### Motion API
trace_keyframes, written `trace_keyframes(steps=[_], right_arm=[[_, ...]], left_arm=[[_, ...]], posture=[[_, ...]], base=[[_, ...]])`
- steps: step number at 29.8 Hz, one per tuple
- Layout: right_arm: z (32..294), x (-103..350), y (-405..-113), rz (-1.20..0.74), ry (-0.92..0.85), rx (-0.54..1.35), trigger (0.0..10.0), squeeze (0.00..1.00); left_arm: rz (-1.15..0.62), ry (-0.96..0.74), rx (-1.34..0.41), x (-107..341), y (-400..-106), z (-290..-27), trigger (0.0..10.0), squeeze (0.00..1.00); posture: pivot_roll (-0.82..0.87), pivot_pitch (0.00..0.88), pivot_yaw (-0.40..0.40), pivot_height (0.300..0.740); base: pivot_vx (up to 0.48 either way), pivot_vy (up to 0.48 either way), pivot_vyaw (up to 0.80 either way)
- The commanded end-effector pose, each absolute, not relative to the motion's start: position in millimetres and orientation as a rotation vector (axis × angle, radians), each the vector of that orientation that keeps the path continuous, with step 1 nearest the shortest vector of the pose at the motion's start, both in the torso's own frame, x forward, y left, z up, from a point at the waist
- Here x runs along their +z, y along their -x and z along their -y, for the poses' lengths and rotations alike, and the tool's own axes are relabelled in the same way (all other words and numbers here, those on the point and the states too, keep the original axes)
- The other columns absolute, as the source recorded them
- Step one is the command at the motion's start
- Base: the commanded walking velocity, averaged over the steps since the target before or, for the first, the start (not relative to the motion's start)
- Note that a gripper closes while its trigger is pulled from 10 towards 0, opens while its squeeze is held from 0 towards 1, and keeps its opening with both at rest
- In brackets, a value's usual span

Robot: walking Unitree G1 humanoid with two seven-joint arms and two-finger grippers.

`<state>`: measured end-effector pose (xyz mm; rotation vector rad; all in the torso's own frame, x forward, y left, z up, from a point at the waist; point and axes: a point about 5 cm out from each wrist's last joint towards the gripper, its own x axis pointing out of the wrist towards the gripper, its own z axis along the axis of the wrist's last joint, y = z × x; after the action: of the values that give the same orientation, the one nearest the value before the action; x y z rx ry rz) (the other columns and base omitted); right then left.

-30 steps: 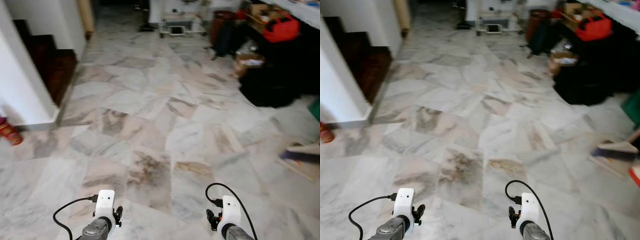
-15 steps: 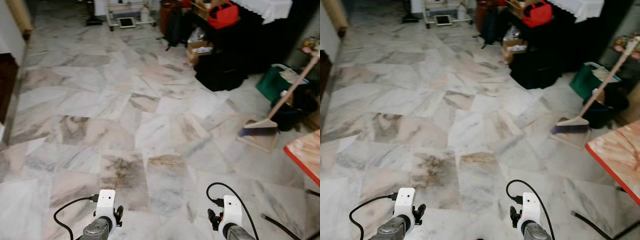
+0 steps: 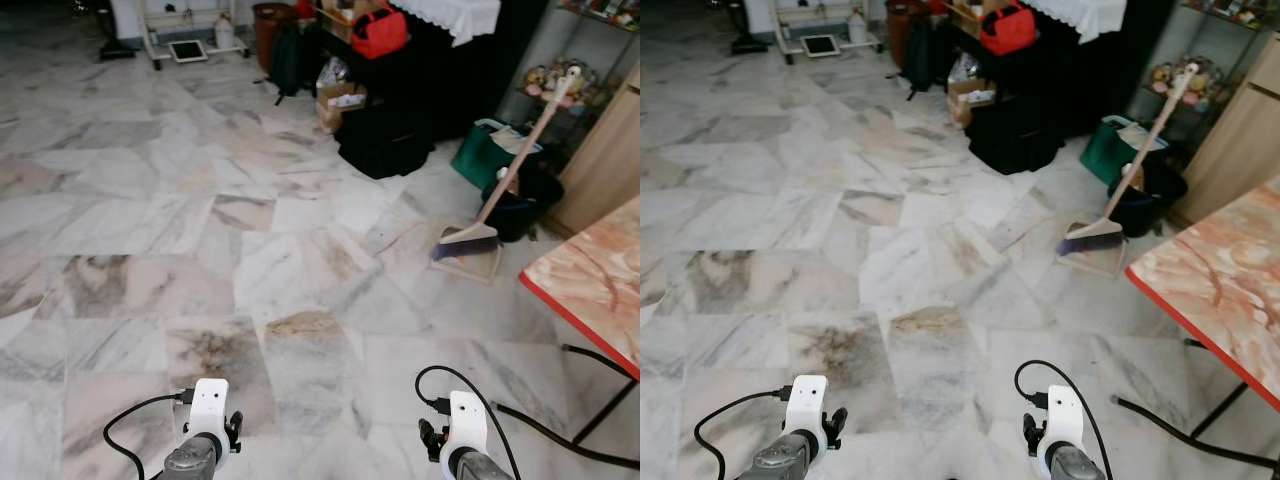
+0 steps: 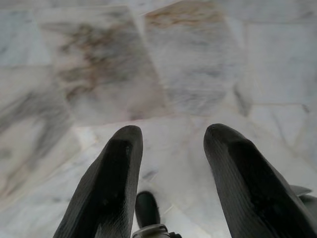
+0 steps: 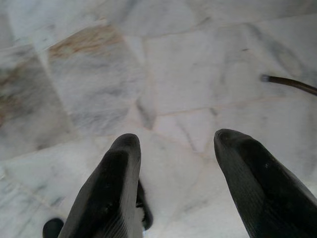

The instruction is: Setting the table

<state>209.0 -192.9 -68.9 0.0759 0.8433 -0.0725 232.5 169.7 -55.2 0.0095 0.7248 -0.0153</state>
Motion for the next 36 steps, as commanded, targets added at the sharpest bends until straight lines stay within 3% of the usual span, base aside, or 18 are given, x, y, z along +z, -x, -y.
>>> trace_keyframes(steps=[1, 9, 30, 36], right_arm=[[197.3, -68.9, -208.2, -0.851, -0.074, -0.089, 10.0, 0.0], [196.5, -68.4, -209.4, -0.849, -0.072, -0.088, 10.0, 0.0], [195.8, -69.9, -206.9, -0.854, -0.075, -0.093, 10.0, 0.0], [194.4, -69.6, -207.9, -0.852, -0.078, -0.092, 10.0, 0.0]], left_arm=[[-0.742, -0.02, -0.02, -57.4, -229.7, -168.7, 10.0, 0.0], [-0.736, -0.018, -0.014, -56.8, -230.4, -169.4, 10.0, 0.0], [-0.737, -0.04, -0.028, -57.5, -229.0, -169.4, 10.0, 0.0], [-0.738, -0.041, -0.032, -57.7, -228.8, -169.0, 10.0, 0.0]], posture=[[0.03, 0.088, -0.064, 0.74], [0.03, 0.09, -0.064, 0.74], [0.04, 0.095, -0.064, 0.74], [0.04, 0.096, -0.062, 0.74]], base=[[0.0, 0.0, -0.72], [0.0, -0.253, -0.72], [0.0, -0.046, -0.73], [0.0, -0.4, -0.73]])
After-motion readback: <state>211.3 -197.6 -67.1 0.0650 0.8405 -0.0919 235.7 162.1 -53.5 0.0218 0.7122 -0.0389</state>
